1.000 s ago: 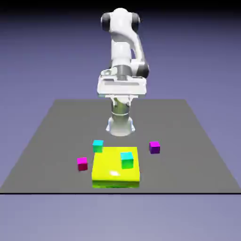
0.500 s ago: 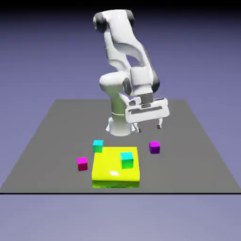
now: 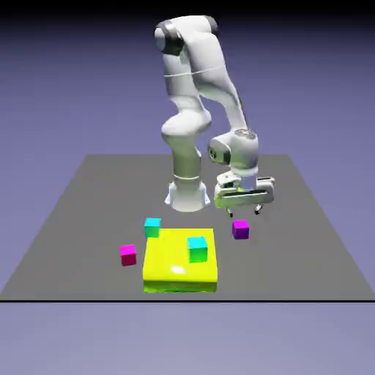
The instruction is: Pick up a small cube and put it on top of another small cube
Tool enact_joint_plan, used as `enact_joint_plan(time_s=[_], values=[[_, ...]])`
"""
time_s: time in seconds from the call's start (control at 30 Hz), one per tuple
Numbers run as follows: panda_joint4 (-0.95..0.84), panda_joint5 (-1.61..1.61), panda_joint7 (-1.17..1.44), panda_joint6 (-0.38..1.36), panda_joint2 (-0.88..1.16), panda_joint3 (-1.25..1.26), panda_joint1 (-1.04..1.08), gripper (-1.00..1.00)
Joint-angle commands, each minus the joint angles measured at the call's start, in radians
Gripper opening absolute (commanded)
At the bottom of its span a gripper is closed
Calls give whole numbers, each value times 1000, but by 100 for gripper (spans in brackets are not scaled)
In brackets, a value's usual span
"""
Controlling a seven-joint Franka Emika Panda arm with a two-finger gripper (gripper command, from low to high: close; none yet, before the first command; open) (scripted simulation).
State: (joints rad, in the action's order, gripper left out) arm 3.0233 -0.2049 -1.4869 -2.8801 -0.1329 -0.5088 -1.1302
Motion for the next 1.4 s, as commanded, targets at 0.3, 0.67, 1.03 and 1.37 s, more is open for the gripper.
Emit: enact_joint_plan(time_s=[0.3, 0.67, 1.03, 1.37], values=[[-44, 391, 283, -105, 151, 233, 125, 0], [-97, 869, 630, -233, 336, 518, 278, 0], [-88, 782, 567, -209, 302, 466, 250, -100], [-39, 348, 252, -93, 134, 207, 111, -100]])
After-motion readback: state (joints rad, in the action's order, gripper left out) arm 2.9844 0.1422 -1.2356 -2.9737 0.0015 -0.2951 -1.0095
